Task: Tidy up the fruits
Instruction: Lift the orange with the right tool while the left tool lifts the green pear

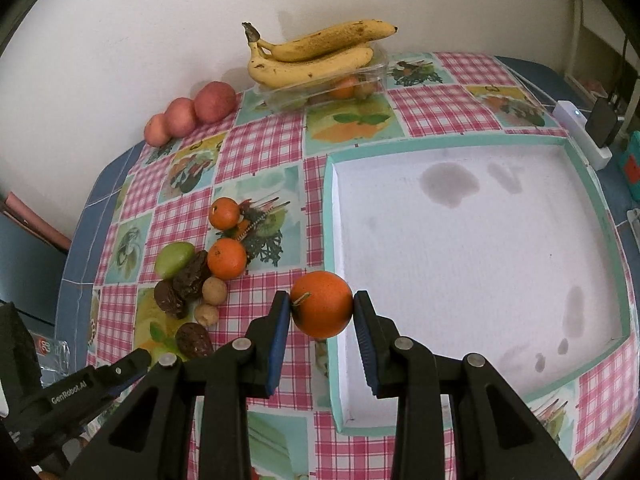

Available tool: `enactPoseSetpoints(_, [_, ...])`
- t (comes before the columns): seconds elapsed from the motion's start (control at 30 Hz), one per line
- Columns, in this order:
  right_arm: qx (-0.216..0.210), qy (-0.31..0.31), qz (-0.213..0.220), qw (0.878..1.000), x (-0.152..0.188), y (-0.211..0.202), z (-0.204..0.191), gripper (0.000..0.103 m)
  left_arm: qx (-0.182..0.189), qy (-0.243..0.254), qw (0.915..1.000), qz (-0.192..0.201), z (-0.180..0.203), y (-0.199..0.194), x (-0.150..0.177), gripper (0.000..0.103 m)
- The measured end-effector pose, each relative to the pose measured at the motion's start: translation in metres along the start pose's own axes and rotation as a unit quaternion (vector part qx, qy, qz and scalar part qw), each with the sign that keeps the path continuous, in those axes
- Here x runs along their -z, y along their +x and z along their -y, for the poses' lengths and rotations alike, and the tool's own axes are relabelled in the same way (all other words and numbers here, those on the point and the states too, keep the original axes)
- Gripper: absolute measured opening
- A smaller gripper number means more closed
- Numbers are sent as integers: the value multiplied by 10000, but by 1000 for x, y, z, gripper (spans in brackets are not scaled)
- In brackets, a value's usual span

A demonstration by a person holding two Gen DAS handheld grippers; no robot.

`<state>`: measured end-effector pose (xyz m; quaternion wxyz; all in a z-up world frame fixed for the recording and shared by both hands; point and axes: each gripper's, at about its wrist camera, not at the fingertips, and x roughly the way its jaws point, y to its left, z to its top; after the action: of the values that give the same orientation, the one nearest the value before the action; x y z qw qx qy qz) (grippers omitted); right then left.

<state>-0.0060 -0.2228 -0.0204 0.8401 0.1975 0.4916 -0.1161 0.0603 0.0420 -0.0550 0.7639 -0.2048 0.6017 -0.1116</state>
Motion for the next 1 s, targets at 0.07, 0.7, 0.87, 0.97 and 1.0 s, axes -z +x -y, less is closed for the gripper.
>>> enactPoseSetpoints(0.07, [-12, -12, -10, 10000, 1, 0, 0, 34, -48, -48, 10000, -18, -3, 3, 0, 60])
enactPoseSetpoints(0.7, [-55, 98, -70, 9999, 1, 0, 3, 34, -21, -11, 9998, -187, -1, 29, -8, 42])
enactPoseSetpoints(0.87, [-106, 244, -5, 9996, 0, -1, 6, 34, 39, -46, 9999, -103, -5, 22, -7, 42])
enactPoseSetpoints(0.97, [-116, 304, 4, 9995, 0, -2, 8, 34, 86, 14, 10000, 46, -3, 13, -7, 42])
enactPoseSetpoints(1.0, [-119, 320, 7, 9994, 0, -2, 9, 34, 114, 27, 9999, 83, -2, 11, -8, 42])
